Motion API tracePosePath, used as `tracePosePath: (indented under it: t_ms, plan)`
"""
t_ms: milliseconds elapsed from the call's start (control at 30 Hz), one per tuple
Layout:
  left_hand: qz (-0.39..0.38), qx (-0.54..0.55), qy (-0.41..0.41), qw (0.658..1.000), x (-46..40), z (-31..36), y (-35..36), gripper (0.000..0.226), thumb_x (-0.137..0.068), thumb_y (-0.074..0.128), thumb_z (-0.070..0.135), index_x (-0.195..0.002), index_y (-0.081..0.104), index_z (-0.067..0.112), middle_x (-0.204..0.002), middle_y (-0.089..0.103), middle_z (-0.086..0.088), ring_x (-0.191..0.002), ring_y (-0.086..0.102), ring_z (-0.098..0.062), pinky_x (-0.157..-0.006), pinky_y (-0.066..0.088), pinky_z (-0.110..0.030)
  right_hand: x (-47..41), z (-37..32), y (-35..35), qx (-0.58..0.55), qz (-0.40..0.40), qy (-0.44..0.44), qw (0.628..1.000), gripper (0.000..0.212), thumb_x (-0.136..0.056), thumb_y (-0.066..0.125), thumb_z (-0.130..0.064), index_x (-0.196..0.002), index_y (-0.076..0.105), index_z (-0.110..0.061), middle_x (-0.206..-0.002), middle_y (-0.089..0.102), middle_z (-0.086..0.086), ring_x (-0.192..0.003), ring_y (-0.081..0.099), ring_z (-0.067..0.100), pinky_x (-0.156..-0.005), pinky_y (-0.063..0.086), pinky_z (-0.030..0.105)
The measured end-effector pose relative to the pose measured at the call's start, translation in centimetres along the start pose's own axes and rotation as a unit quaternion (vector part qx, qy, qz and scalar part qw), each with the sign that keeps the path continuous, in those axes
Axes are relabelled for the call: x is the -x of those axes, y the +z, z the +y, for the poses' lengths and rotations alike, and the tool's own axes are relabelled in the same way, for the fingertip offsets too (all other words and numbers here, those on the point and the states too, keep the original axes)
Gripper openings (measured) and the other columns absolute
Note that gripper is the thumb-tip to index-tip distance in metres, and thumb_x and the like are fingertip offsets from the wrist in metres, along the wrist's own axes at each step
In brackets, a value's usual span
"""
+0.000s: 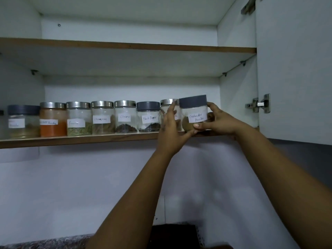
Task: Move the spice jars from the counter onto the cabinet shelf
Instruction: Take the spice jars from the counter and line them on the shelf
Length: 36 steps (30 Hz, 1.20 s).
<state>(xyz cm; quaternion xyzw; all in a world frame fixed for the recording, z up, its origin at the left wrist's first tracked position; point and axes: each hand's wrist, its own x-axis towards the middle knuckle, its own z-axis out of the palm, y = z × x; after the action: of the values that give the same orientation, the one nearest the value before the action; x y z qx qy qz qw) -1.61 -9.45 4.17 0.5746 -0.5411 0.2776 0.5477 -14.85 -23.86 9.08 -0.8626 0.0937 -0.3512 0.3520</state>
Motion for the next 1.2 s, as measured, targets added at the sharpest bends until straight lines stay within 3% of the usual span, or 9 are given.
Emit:
tracePosePath:
  t_ms: [133,200,267,433,567,733,900,1033,1200]
  plan:
    - [0.090,-0.150,0.052,0.983,0.7,-2.2,0.5,0.077,-0.079,0.078,0.035,-0.142,0.039,0.013,-0.137,0.050,-0.012,-0.123,0.054,-0.023,-0.095,0.052,-0.033,-2.0,1.4,-0.4,0.005,0.011,0.050,0.999,0.102,-0.064,0.086,-0.045,-0.147,0.029,-0.032,-0.122,0.063,0.002,-0.113,0.060,0.020,-0.100,0.047,0.042]
    - [0.126,-0.213,0.109,0.963,1.0,-3.2,0.3,0.048,-0.082,0.076,0.037,-0.117,0.059,0.009,-0.109,0.065,-0.007,-0.095,0.063,-0.019,-0.080,0.056,-0.032,-2.8,1.7,-0.6,0.000,0.005,0.067,0.998,0.097,-0.066,0.086,-0.040,-0.146,0.032,-0.028,-0.124,0.062,0.003,-0.114,0.059,0.021,-0.099,0.046,0.039]
    - [0.125,-0.259,0.158,0.945,1.1,-3.9,0.2,0.031,-0.085,0.074,0.036,-0.091,0.065,0.008,-0.086,0.065,-0.006,-0.077,0.060,-0.019,-0.067,0.053,-0.035,-3.6,1.8,-0.6,0.009,0.000,0.081,0.997,0.097,-0.068,0.086,-0.037,-0.147,0.031,-0.024,-0.128,0.060,0.004,-0.115,0.057,0.021,-0.096,0.044,0.035]
    - [0.113,-0.257,0.156,0.947,1.2,-4.5,0.6,0.028,-0.088,0.070,0.035,-0.083,0.064,0.009,-0.081,0.063,-0.005,-0.074,0.057,-0.019,-0.067,0.047,-0.032,-4.7,2.0,-0.3,0.058,-0.001,0.093,0.994,0.105,-0.072,0.083,-0.039,-0.151,0.017,-0.016,-0.139,0.051,0.007,-0.125,0.049,0.025,-0.101,0.041,0.035]
    - [0.113,-0.248,0.155,0.950,1.3,-4.4,0.6,0.025,-0.087,0.072,0.032,-0.084,0.064,0.007,-0.080,0.062,-0.006,-0.074,0.057,-0.020,-0.068,0.045,-0.032,-4.9,2.2,-0.1,0.098,-0.001,0.092,0.991,0.099,-0.074,0.079,-0.046,-0.147,0.025,-0.009,-0.142,0.047,0.007,-0.125,0.049,0.024,-0.105,0.042,0.040]
    - [0.113,-0.232,0.131,0.957,1.6,-4.4,1.0,0.024,-0.087,0.072,0.030,-0.084,0.064,0.008,-0.082,0.061,-0.006,-0.078,0.056,-0.021,-0.074,0.043,-0.031,-4.6,2.7,0.4,0.145,0.026,0.083,0.986,0.101,-0.075,0.074,-0.055,-0.145,0.022,-0.003,-0.142,0.046,0.010,-0.117,0.050,0.022,-0.090,0.042,0.031]
    - [0.123,-0.218,0.117,0.961,1.8,-4.2,1.4,0.023,-0.088,0.071,0.028,-0.081,0.064,0.008,-0.082,0.059,-0.006,-0.079,0.054,-0.022,-0.076,0.041,-0.030,-4.3,3.2,1.6,0.142,0.082,0.054,0.985,0.106,-0.076,0.077,-0.046,-0.149,0.011,-0.006,-0.148,0.040,0.011,-0.128,0.049,0.026,-0.107,0.040,0.038]
    - [0.112,-0.218,0.112,0.963,1.8,-4.1,1.2,0.024,-0.088,0.070,0.027,-0.077,0.060,0.008,-0.081,0.056,-0.006,-0.078,0.051,-0.020,-0.075,0.037,-0.026,-3.7,3.2,1.9,0.121,0.131,0.050,0.983,0.107,-0.073,0.081,-0.044,-0.149,0.014,-0.009,-0.149,0.035,0.012,-0.128,0.049,0.026,-0.106,0.040,0.038]
    - [0.093,-0.242,0.109,0.960,2.0,-3.8,1.0,0.021,-0.089,0.067,0.027,-0.082,0.060,0.008,-0.086,0.056,-0.006,-0.081,0.050,-0.020,-0.076,0.038,-0.028,-3.5,2.9,1.8,0.129,0.117,0.068,0.982,0.109,-0.073,0.079,-0.046,-0.150,0.011,-0.010,-0.148,0.039,0.012,-0.130,0.046,0.027,-0.105,0.038,0.036]
